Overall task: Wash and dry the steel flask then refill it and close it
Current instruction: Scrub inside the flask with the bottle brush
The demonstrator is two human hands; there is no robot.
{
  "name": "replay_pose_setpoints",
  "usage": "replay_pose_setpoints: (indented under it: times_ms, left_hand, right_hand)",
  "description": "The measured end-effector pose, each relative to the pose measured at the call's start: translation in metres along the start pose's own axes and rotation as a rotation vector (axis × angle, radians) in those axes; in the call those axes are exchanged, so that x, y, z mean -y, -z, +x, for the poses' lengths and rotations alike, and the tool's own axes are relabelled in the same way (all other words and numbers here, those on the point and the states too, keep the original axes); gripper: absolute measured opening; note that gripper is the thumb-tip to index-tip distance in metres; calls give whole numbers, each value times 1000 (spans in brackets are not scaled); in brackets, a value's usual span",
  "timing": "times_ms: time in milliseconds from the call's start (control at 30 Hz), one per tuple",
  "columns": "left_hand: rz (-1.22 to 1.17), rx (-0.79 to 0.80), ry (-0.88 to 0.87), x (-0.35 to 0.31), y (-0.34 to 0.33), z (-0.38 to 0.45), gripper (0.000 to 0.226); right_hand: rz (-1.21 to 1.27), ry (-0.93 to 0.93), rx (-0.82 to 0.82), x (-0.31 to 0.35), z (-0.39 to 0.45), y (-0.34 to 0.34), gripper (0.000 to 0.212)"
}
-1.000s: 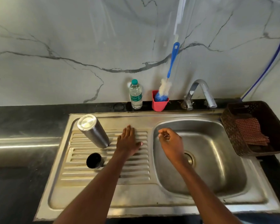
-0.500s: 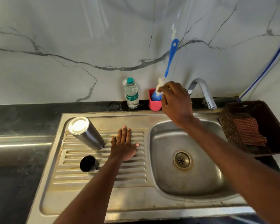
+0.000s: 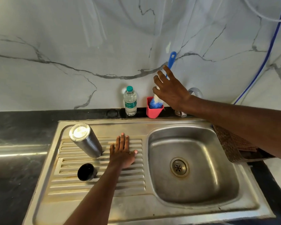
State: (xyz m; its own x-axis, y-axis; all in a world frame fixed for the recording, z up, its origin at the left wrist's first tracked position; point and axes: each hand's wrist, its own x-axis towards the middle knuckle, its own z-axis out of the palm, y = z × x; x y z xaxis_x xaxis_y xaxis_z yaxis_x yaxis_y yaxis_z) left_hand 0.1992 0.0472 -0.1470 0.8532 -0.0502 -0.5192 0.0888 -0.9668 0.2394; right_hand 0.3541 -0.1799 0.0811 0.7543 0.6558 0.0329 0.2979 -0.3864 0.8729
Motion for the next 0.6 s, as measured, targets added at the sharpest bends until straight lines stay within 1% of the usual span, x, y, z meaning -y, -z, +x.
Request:
replay_pose_setpoints:
  times_ms: [100,167,300,500,600]
  left_hand:
    - [-9,3,0,0,2,-2,87]
    - [-12,4,0,1,2,-3,87]
    - [-24,0,-15,1,1,-2,87]
    - [-31,-9,-28,3,0,-2,87]
    - [-37,-15,-31,3,0,-3,87]
  right_hand:
    - [-16,25,122,-4,6,-3,44]
    - [27,60,160,-8,9,-6,45]
    - [95,87,176,-22,11,-3,27]
    - [168,12,213,-54,0,19,19]
    - [274,-64,249,-61,-9,30,15]
